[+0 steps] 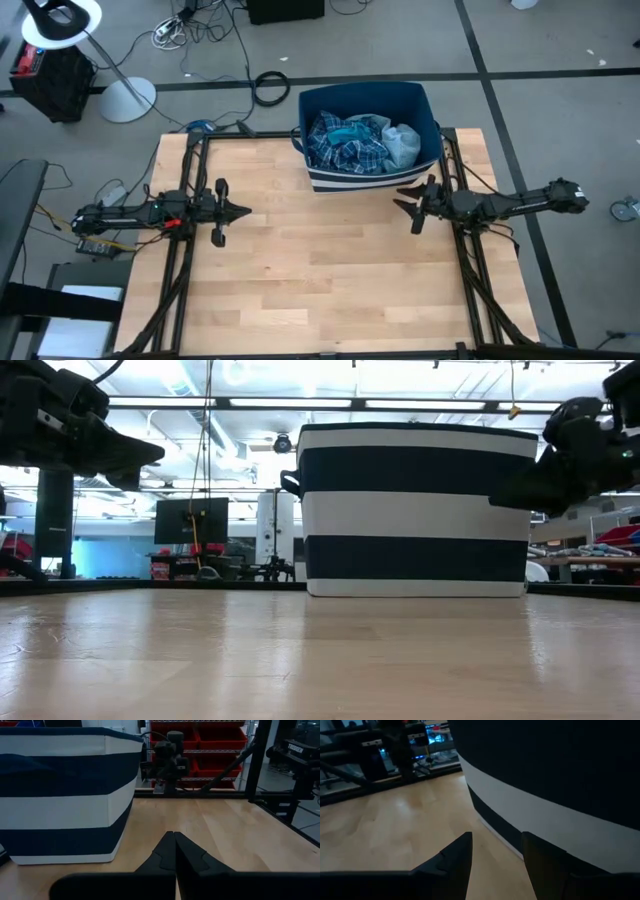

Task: Sort clothes
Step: Return to Home Position

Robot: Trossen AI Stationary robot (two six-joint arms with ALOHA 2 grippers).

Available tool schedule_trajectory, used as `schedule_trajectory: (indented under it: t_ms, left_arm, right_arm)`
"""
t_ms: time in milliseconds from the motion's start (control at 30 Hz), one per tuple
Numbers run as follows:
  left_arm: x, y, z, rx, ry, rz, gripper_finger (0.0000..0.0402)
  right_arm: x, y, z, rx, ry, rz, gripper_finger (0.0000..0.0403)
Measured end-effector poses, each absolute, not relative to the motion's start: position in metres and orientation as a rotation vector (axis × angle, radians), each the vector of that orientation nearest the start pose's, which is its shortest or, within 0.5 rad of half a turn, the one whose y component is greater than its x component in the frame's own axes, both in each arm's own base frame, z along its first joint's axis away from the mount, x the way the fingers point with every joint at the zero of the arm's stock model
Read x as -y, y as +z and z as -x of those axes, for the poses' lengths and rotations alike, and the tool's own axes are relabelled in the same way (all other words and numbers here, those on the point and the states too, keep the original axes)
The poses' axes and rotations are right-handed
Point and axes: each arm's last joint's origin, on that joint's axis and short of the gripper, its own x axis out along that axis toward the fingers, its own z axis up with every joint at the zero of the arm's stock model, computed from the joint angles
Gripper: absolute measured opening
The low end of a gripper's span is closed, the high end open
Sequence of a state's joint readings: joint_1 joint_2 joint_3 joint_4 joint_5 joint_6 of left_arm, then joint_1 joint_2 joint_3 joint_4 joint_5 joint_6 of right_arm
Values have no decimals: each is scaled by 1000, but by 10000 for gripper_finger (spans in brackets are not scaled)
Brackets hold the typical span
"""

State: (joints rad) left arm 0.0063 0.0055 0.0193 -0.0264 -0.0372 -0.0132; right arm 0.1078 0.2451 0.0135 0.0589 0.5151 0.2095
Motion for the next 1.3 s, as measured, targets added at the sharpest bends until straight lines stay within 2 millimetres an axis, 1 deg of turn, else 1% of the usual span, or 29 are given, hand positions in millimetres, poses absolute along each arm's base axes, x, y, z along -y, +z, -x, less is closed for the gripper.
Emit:
schedule_trajectory:
  t_ms: [133,300,500,1300]
  left_arm:
    - [-2,169,-97,18,47,13,0]
    - [-2,178,-97,120,46,15,0]
    - [-2,184,-96,172,45,16,0]
    - [-2,185,-95,179,40,15,0]
  right_arm:
    - [2,155,-109,-108,-406,-157,173]
    - [2,158,-109,-77,-402,-167,173]
    - [2,158,-110,-73,-398,-168,173]
    - [2,159,-110,-68,-398,-170,174]
